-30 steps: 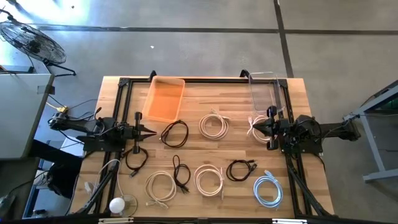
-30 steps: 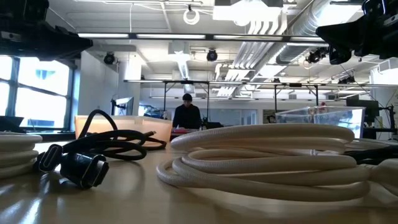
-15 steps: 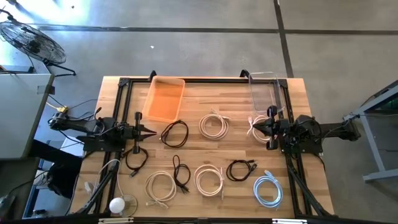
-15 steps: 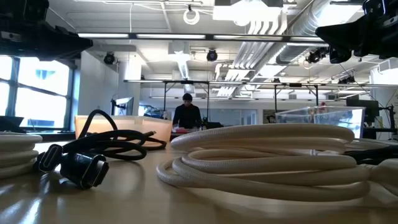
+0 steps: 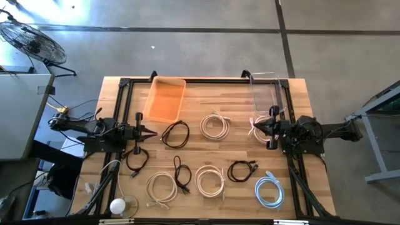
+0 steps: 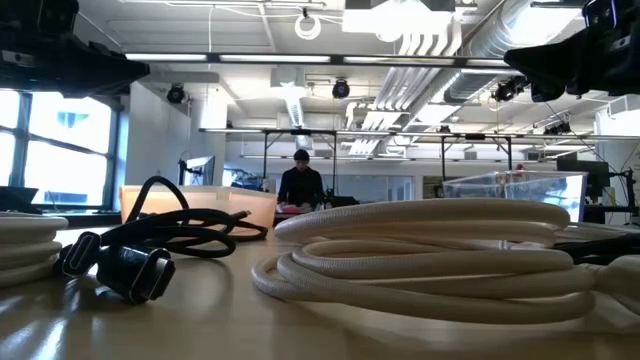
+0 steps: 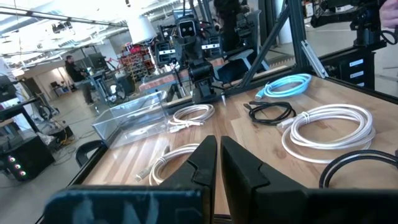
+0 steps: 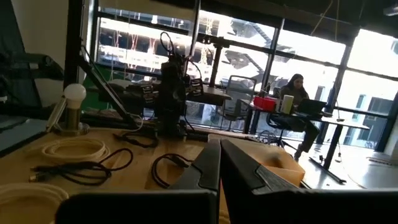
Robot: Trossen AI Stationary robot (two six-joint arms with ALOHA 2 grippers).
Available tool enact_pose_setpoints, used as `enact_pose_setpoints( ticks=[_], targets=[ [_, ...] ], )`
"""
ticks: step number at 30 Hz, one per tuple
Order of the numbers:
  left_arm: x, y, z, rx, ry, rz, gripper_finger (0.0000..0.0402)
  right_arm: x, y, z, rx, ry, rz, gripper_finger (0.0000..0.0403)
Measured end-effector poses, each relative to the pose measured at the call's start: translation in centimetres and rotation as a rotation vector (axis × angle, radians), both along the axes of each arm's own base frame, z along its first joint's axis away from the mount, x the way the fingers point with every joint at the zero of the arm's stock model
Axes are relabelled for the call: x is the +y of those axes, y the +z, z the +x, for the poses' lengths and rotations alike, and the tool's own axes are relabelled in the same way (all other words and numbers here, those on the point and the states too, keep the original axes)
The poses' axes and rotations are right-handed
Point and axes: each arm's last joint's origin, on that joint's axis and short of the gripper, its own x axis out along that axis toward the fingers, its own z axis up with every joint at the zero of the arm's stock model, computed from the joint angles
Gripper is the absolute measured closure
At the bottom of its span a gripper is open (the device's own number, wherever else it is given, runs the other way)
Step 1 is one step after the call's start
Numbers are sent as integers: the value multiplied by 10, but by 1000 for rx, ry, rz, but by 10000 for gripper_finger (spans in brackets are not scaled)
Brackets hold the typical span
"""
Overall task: Pick & Place USB Port
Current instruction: Put the light brown hdmi cable into the orange bin
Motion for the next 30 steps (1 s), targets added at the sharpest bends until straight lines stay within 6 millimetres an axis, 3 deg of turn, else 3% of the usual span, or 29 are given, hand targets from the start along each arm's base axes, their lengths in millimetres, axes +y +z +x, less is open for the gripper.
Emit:
enact_pose_setpoints(
  ticks=[6,11,18,23,30],
  targets=[
    [0,0,0,0,0,0,383,1,2,1,10,36,-71,403],
    [0,0,0,0,0,0,383,1,15,1,-43,17,-127,403],
    [0,0,0,-1,6,47,383,1,57,6,2,40,8,403],
    [0,0,0,-1,14,53,383,1,92,27,184,-49,-123,403],
    [0,0,0,1,-16,43,383,-2,135,68,491,-217,-166,403]
  ],
)
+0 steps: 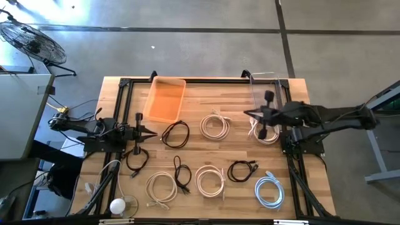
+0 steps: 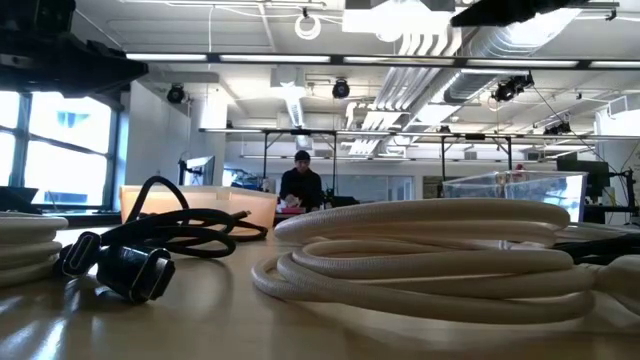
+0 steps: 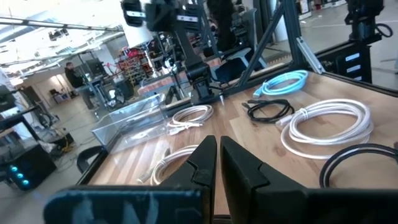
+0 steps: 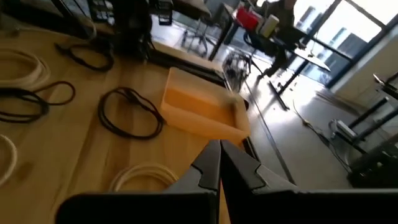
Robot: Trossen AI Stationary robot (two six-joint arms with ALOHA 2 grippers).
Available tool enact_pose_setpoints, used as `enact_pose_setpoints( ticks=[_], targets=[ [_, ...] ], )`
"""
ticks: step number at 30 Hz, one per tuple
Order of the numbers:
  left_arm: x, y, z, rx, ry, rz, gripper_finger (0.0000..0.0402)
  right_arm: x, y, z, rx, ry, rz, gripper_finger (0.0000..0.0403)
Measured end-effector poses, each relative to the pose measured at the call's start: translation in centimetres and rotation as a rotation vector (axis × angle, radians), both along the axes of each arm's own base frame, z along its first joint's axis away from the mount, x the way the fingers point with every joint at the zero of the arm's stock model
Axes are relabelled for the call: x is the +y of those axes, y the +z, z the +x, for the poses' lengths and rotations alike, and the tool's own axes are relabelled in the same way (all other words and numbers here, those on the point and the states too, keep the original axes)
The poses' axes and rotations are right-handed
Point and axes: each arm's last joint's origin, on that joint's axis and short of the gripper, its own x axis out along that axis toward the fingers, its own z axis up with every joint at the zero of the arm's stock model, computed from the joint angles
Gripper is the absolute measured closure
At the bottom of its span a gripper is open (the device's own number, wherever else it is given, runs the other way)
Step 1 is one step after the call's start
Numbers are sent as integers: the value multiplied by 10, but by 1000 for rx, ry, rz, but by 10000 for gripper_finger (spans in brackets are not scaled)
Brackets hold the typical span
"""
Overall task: Pick & Place USB Port
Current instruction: Put the light brown hdmi cable into the orange bin
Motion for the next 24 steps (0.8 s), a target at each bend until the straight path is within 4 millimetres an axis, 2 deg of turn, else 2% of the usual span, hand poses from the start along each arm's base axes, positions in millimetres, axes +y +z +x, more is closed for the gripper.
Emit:
enact_pose_setpoints(
  ticks=[7,14,18,24],
  targets=[
    [-1,0,0,1,-18,4,383,1,20,40,97,-24,-19,393],
    [0,0,0,2,-14,12,383,2,17,70,208,-102,23,316],
    [1,3,-1,15,10,50,382,4,4,73,293,-243,53,261],
    [0,4,-2,47,-10,71,382,6,-10,57,396,-456,211,199]
  ],
)
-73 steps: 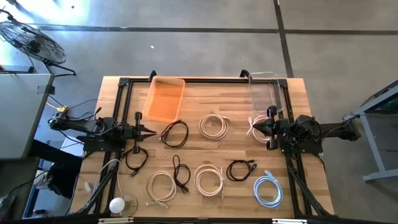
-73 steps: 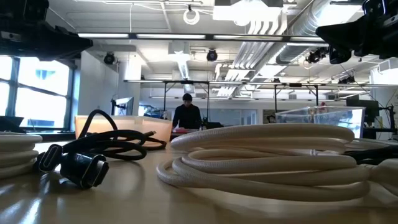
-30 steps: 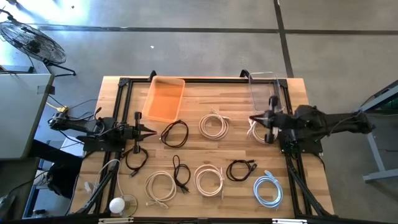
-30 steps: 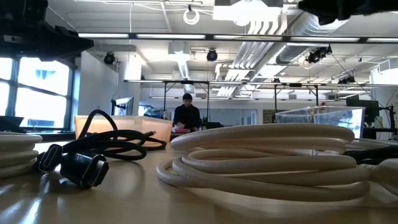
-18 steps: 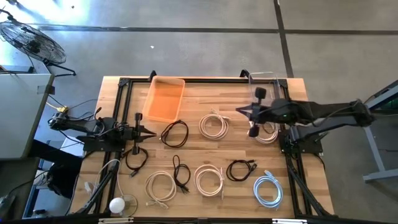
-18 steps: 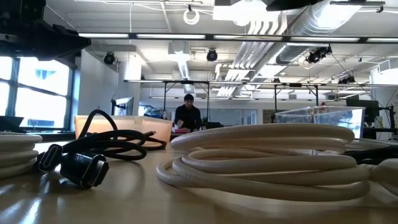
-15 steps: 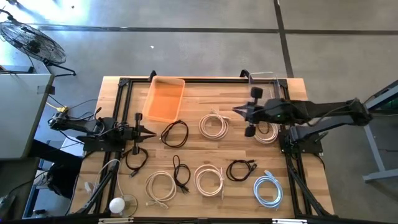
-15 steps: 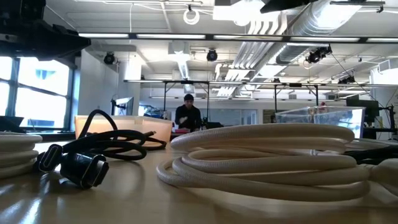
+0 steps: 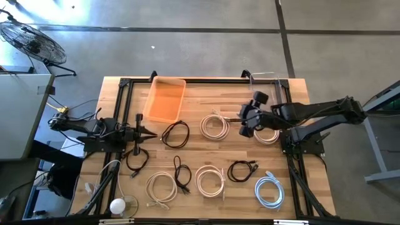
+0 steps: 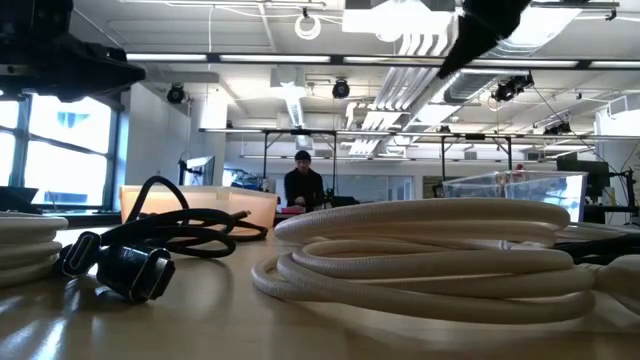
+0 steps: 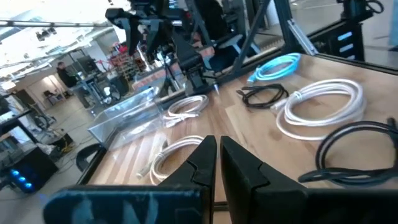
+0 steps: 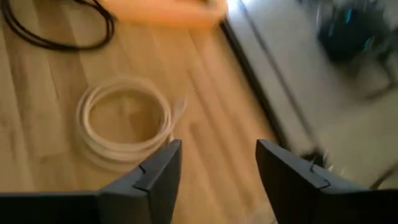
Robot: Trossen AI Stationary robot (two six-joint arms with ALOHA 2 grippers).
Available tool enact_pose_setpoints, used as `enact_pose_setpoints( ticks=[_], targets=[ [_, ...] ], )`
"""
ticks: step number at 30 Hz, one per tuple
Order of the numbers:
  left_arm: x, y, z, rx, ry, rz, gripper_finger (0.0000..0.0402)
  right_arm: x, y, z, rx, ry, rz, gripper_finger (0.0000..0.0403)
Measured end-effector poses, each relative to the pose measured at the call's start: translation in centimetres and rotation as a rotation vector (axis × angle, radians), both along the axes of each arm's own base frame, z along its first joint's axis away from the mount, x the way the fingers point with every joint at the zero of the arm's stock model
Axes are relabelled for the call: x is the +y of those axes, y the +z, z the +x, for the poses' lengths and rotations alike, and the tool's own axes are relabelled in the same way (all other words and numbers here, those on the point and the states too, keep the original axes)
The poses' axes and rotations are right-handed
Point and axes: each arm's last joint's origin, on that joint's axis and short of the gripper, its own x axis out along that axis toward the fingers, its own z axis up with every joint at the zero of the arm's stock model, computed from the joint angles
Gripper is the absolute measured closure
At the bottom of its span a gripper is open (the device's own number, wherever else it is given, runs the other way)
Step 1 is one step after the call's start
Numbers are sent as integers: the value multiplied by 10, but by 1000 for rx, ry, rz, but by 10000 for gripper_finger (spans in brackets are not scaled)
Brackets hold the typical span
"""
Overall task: Pick & Place USB Port
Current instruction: Put the light brown hdmi cable into the orange bin
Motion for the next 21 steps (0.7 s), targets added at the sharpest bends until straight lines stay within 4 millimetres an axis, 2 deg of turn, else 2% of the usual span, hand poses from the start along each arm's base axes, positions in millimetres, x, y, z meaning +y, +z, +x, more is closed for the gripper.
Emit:
enact_pose_setpoints(
  ticks=[6,12,21],
  targets=[
    [0,-1,0,16,-2,2,382,2,-13,-13,49,-143,268,165],
    [0,0,0,15,9,9,382,4,-31,-24,140,-252,475,159],
    [1,0,0,13,20,8,382,4,-90,-40,301,-302,519,159]
  ],
)
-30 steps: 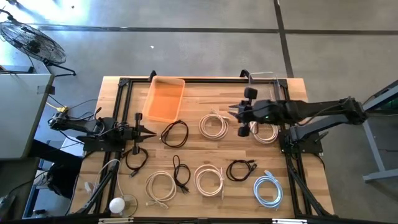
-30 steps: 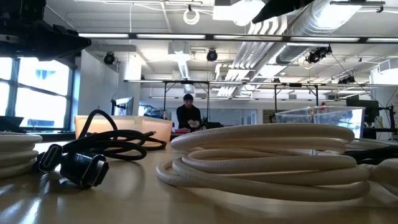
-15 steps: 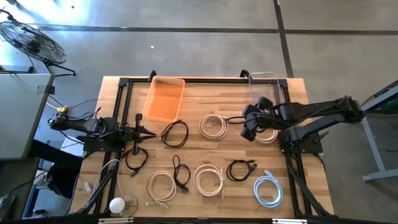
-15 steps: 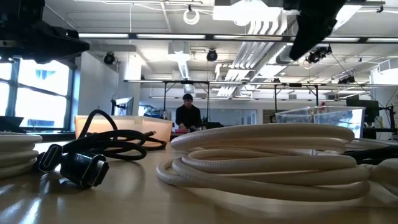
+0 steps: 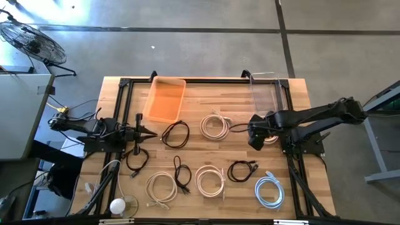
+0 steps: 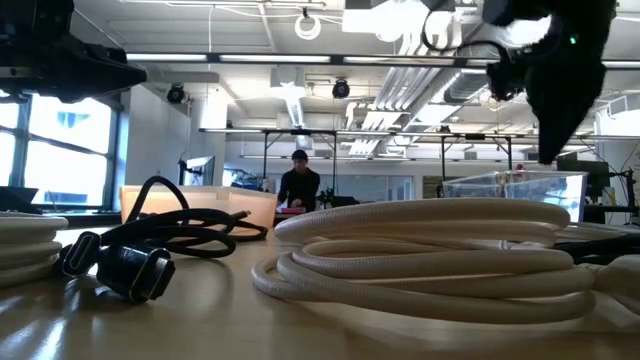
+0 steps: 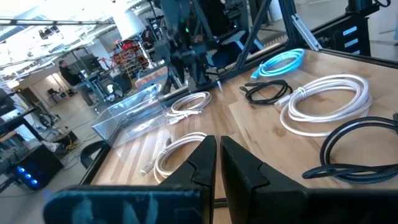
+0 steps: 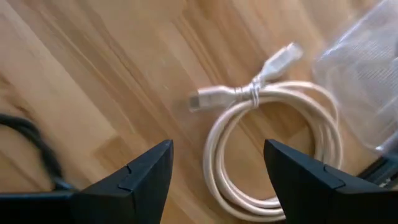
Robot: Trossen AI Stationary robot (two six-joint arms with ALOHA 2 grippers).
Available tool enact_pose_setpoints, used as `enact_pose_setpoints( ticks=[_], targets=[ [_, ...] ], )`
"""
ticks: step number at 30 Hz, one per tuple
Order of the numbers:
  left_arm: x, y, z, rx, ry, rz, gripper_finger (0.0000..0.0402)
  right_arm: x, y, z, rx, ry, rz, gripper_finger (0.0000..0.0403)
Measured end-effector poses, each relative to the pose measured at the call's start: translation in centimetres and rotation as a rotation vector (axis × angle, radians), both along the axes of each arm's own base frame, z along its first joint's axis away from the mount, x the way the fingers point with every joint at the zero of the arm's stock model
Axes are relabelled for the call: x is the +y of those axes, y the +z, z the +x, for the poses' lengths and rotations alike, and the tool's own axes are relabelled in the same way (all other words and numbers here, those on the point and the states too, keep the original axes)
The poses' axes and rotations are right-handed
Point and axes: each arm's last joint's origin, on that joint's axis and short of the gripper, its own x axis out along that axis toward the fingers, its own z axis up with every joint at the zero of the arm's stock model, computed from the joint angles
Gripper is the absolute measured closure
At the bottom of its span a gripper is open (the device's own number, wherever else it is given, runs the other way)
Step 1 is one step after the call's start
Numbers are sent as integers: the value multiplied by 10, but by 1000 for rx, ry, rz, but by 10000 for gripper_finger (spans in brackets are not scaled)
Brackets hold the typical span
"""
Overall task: Pick & Place USB Port
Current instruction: Put the light brown hdmi cable into the orange bin
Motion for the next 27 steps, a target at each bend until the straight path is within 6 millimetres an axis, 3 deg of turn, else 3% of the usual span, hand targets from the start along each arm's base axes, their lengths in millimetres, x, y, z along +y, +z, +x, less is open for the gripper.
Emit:
enact_pose_setpoints(
  ticks=[10,21,24,27],
  targets=[
    [-2,0,0,2,-53,-9,382,1,-55,-21,69,-83,90,159],
    [-1,0,0,0,-49,-8,383,1,-96,-36,1,-84,139,163],
    [-1,0,0,-1,-50,17,383,0,-97,-38,8,-90,131,193],
    [-1,0,0,-2,-47,18,383,0,-97,-37,0,-86,127,260]
  ],
)
